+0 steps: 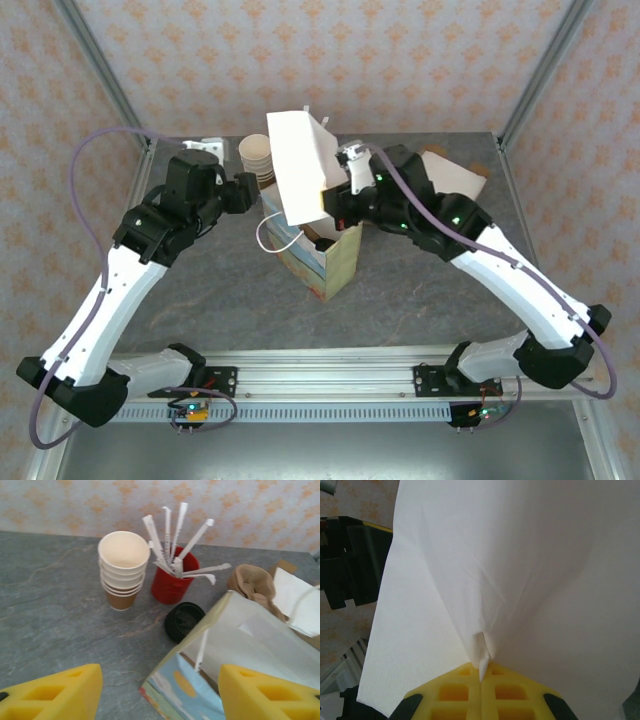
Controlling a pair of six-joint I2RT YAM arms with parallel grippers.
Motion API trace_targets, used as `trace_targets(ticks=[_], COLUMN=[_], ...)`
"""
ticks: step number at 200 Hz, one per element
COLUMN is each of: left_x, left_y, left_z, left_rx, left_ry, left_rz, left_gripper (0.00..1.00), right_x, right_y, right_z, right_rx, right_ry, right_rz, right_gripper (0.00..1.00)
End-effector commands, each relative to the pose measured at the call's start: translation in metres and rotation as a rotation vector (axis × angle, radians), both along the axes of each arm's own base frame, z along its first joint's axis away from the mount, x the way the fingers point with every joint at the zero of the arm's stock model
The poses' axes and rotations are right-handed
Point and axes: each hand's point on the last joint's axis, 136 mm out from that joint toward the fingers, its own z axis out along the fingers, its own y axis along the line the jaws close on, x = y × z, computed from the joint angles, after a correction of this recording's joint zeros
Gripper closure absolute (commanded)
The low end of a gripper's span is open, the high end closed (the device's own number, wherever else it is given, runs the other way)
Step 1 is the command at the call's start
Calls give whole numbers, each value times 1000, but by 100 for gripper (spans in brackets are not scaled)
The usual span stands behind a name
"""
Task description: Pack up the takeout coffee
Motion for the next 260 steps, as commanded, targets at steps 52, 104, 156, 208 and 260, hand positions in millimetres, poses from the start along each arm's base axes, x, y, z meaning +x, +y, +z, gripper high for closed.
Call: trace_targets(ticks=[52,104,156,208,260], left_x=[-14,-14,-15,-14,-12], left_y=[21,17,15,13,11], left_z=[-2,-1,-4,-7,-9], left_rx=[-2,-14,-21,-25,-25], left_ry=[4,-2,4,7,9], left_rz=[58,41,31,23,16], left_gripper=[36,36,36,36,36], right_x=[-9,-1,-9,-2,19], right_y=[32,31,38,31,31], right_z=[4,-15,-20,-24,-47], right_rx=[96,183,202,198,189], right_ry=[181,375,447,467,517], right_rz=[142,169,240,248,265], right_gripper=[98,98,98,97,97])
